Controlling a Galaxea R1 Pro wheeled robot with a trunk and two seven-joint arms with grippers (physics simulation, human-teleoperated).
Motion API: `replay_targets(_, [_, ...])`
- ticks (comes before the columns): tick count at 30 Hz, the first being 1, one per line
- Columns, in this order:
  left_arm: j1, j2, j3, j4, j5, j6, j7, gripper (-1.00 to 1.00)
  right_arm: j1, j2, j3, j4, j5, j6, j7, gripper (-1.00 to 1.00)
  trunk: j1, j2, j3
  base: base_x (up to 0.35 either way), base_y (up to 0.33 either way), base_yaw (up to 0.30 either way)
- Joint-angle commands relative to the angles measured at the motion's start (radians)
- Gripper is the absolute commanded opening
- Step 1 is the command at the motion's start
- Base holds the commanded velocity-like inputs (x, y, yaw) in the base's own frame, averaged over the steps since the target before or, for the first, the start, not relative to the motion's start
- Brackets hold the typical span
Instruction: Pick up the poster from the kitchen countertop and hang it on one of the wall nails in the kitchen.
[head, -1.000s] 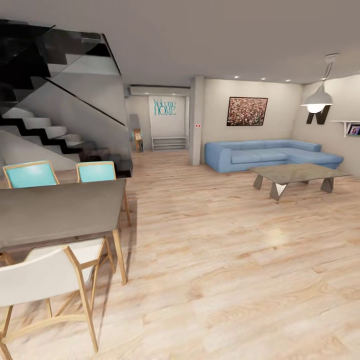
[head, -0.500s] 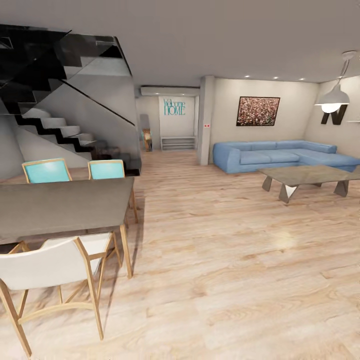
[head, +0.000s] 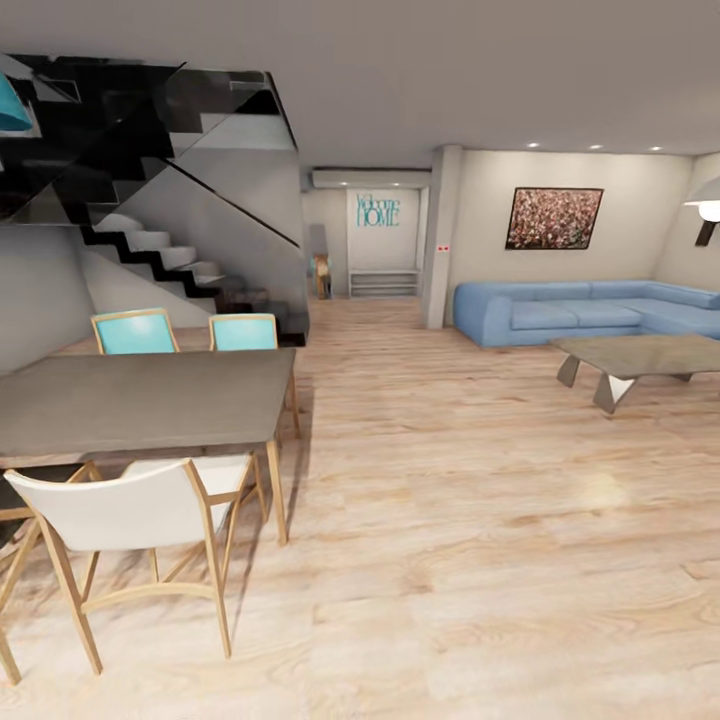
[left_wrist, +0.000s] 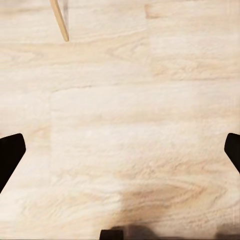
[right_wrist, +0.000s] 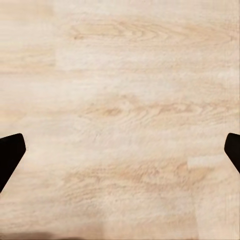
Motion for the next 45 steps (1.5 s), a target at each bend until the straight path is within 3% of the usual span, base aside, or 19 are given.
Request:
replay_targets(1, [0.0,0.0,0.001,-0.001,0.0,-0.002,0.0,1.0,0.0,0.0,0.001,0.001,0.001,-0.003,-0.001,1.0,0.0,0.0,-0.002,0.0,-0.001,0.238])
replay_targets(12, [0.001,0.0,0.002,-0.001,0.0,-0.002,0.0,1.0,0.0,0.0,0.001,0.001,0.001,-0.004,-0.002,1.0,0.0,0.0,-0.011,0.0,0.0,0.242])
replay_targets(20, [0.001,0.0,0.065,-0.001,0.0,-0.002,-0.002,1.0,0.0,0.0,0.001,0.001,0.002,-0.005,-0.002,1.0,0.0,0.0,-0.018,0.0,0.0,0.246])
replay_targets(45, [0.001,0.0,0.072,-0.001,0.0,-0.002,-0.003,1.0,0.0,0.001,0.001,0.001,0.001,-0.005,-0.002,1.0,0.0,0.0,-0.037,0.0,0.0,0.25])
